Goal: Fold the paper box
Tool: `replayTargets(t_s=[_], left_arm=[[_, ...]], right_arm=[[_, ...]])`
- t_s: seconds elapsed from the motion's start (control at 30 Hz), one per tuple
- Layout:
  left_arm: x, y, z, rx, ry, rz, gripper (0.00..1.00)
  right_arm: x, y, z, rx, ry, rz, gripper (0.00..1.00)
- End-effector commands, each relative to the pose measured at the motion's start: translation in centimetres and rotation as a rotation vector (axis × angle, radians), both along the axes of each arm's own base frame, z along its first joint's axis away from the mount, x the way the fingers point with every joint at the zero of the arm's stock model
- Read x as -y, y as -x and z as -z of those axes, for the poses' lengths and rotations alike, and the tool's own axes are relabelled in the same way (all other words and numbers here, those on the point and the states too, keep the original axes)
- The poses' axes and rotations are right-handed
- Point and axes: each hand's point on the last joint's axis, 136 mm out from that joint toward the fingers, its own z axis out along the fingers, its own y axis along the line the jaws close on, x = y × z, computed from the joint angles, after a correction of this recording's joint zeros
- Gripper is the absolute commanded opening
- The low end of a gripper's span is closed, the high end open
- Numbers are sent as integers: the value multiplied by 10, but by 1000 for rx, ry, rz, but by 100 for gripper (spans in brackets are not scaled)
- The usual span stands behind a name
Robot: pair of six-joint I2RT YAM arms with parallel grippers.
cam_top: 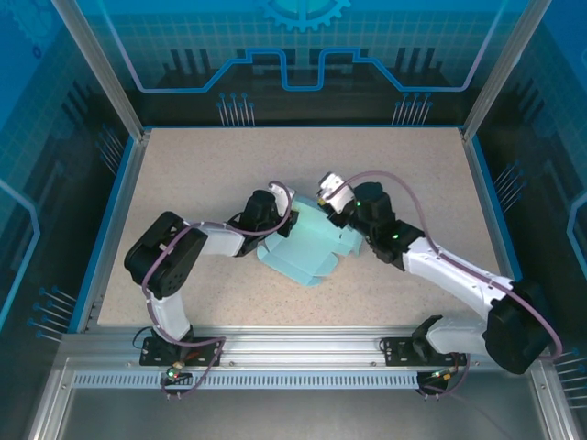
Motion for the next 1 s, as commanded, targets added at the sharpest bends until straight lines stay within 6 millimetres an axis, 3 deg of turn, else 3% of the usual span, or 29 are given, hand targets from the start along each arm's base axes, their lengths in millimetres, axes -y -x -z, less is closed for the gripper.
replayTargets(t_s=[0.0,0.03,0.07,0.2,0.6,0.97], left_arm=[[7,7,-9,53,3,40,14],[8,8,-8,55,0,45,14],[9,9,-7,57,-2,49,14],[12,12,-3,54,-11,60,15],[19,20,10,77,-14,78,17],[18,21,16,70,-30,78,18]], right_arm=[[15,-1,-5,-174,-207,20,40],[22,-5,0,-217,-239,39,41],[25,-11,-9,-227,-274,47,41],[28,-26,12,-381,-305,85,44],[-17,-53,78,-762,-368,31,46],[-43,-46,124,-908,-387,-13,44]])
